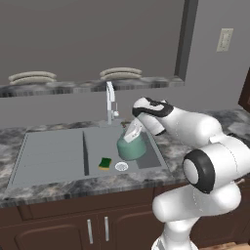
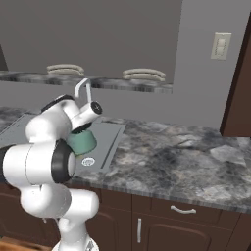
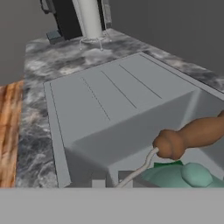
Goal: Open the cabinet, pick the kettle from the cabinet, and place it in the sink.
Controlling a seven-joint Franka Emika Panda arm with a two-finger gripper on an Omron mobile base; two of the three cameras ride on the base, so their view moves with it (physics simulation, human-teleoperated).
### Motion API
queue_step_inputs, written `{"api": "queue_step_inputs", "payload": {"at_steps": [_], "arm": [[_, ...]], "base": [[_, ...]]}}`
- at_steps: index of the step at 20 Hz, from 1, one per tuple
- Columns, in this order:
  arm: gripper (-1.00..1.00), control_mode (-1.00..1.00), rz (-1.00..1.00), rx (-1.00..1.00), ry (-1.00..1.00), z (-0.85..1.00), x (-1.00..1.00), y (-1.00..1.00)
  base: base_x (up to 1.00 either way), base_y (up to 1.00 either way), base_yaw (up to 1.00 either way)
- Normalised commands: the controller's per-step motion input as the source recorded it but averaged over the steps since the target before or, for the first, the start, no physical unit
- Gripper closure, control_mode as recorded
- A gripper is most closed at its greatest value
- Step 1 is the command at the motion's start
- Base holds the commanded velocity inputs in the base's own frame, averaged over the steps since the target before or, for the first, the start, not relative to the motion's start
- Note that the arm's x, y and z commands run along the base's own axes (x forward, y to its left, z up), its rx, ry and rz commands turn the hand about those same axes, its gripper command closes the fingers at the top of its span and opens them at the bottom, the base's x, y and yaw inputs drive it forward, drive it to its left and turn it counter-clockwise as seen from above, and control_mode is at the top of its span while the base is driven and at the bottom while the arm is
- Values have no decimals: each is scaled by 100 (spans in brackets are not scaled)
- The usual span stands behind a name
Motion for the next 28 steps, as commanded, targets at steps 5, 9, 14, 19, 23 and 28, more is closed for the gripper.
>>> {"api": "queue_step_inputs", "payload": {"at_steps": [5,9,14,19,23,28], "arm": [[100,-100,6,0,0,-25,31,5],[100,-100,2,0,0,-31,24,9],[100,-100,0,0,0,-27,27,17],[100,-100,0,-1,1,-26,27,8],[100,-100,0,-1,5,-25,24,0],[100,-100,0,-4,4,-29,19,0]], "base": [[0,0,0],[0,0,0],[0,0,0],[0,0,0],[0,0,0],[0,0,0]]}}
